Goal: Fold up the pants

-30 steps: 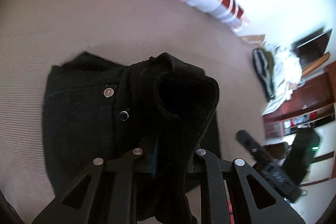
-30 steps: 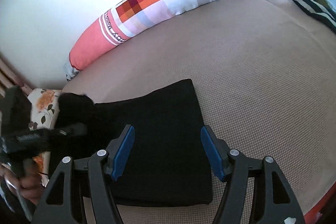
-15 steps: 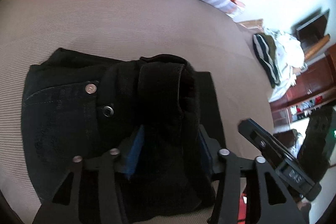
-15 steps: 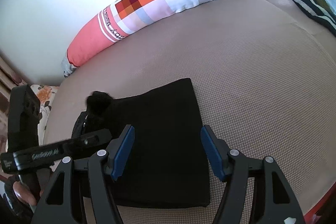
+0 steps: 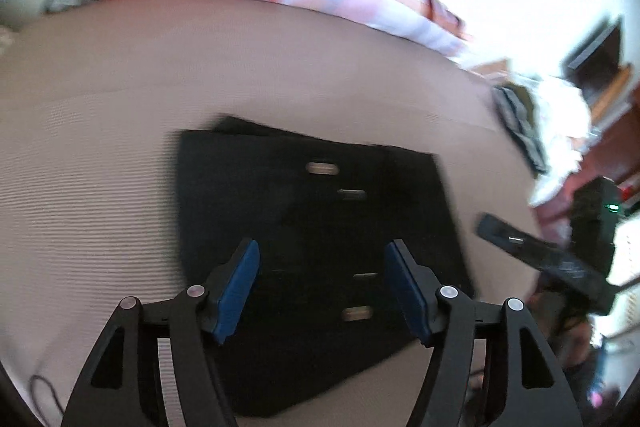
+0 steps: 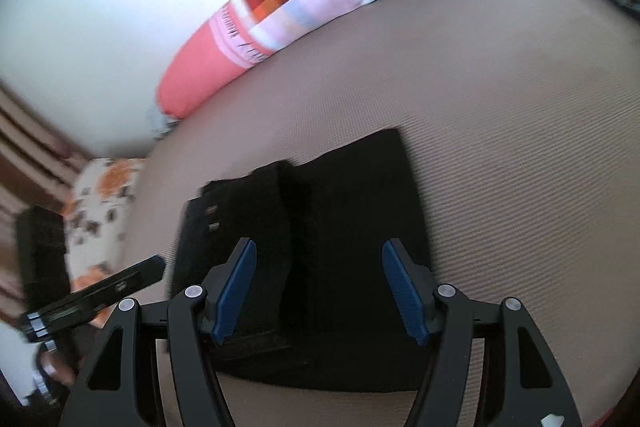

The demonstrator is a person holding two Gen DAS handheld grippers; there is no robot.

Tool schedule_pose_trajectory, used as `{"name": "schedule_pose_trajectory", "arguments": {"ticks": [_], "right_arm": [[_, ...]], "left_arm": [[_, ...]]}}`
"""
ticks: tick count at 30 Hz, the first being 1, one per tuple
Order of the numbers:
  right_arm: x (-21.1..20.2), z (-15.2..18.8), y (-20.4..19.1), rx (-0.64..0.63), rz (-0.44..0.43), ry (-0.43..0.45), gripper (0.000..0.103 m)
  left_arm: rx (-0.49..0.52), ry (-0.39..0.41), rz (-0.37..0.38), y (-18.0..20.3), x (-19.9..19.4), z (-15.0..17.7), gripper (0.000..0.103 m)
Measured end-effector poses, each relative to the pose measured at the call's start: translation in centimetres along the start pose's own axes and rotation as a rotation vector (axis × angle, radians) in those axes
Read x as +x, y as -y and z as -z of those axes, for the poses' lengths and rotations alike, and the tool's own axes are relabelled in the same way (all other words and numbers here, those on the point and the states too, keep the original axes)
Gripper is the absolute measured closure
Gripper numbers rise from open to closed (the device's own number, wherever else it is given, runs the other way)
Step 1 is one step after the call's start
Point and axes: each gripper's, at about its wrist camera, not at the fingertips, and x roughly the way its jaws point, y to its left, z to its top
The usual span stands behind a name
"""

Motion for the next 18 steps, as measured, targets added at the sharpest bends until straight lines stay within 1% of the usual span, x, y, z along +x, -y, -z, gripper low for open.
{"name": "schedule_pose_trajectory", "arguments": {"ticks": [2, 4, 6, 9, 12, 14, 18], "right_arm": [[0.7, 0.3, -0.1, 0.009, -0.05, -0.033, 0.039], [1.6, 0.6, -0.1, 0.017, -0.076, -0.072, 0.039], [2.7, 0.9, 0.1, 0.031, -0.094, -0.124, 0.039], [3.6, 1.1, 0.3, 0.041, -0.107, -0.165, 0.039], [4.5, 0.9, 0.7, 0.05, -0.123, -0.203, 0.039], [5.4, 0.8, 1.1, 0.057, -0.149, -0.234, 0.039], [6.4, 0.5, 1.2, 0.04, -0.205, -0.24, 0.042]], "left_arm": [[-0.008, 0.014, -0.054, -2.3, -1.0, 0.3, 0.037], [-0.02, 0.025, -0.119, -4.4, -1.8, 0.7, 0.037], [-0.031, 0.033, -0.149, -6.1, -2.2, 1.2, 0.037], [-0.056, 0.034, -0.177, -7.9, -2.1, 2.1, 0.037], [-0.081, 0.017, -0.171, -9.2, -1.3, 2.6, 0.037], [-0.092, 0.004, -0.158, -9.6, -0.6, 2.8, 0.037], [-0.117, -0.023, -0.125, -10.2, 0.6, 3.1, 0.037]]}}
